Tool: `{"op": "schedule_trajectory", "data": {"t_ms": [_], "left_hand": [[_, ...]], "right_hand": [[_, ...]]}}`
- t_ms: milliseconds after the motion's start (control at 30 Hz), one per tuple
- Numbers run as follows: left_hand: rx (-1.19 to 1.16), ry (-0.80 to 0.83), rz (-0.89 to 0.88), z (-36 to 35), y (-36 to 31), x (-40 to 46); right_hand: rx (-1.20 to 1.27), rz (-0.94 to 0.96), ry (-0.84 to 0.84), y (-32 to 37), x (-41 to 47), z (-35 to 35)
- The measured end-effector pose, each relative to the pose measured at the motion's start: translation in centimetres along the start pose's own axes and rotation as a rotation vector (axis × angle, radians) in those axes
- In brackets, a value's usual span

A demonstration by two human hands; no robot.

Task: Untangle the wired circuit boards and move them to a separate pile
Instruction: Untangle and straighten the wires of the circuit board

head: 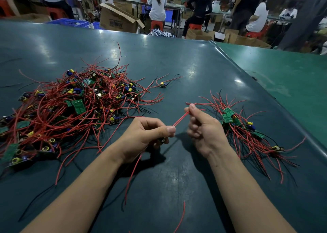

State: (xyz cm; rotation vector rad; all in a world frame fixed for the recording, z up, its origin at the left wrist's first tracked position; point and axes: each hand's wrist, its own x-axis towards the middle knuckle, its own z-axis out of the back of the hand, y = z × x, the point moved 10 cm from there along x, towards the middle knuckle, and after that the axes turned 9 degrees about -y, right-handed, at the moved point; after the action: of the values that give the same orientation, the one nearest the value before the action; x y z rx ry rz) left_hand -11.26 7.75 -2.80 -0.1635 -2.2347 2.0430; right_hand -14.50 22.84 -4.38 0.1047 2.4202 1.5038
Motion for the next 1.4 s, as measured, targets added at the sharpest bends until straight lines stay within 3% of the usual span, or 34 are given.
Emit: {"op": "schedule_trajectory", "data": {"t_ms": [100,133,400,633,933,1033,1167,1400], "left_hand": [[0.026,0.052,-0.011,-0.4,-0.2,-0.2],[0.031,0.071,-0.016,-0.6,-0.2,-0.3],[-0.022,0.077,0.037,-0.4,0.1,-0.3],[-0.048,0.071,0.076,-0.4,0.4,-0.5],[0.051,0.089,0.057,-0.6,0.0,-0.6],[0.054,0.119,0.051,-0.9,-0.1,-0.8],[0.095,0.108,0.038,-0.9,-0.1,-0.8],[0.111,0.109,0.028,-0.9,0.1,-0.6]], "right_hand": [[-0.417,0.312,-0.054,2.1,-0.5,0.2],[-0.46,0.334,-0.059,2.1,-0.6,0.1],[0.032,-0.158,0.207,-0.7,-0.9,-1.7],[-0.112,-0.18,0.397,-1.9,-2.5,-3.4],[0.142,-0.128,0.077,-0.5,0.0,-0.6],[-0.035,0.059,0.001,0.6,0.5,0.5],[-0.677,0.544,-0.118,3.0,0.0,0.5],[-0.944,0.751,-0.101,3.5,-1.0,-0.9]]}}
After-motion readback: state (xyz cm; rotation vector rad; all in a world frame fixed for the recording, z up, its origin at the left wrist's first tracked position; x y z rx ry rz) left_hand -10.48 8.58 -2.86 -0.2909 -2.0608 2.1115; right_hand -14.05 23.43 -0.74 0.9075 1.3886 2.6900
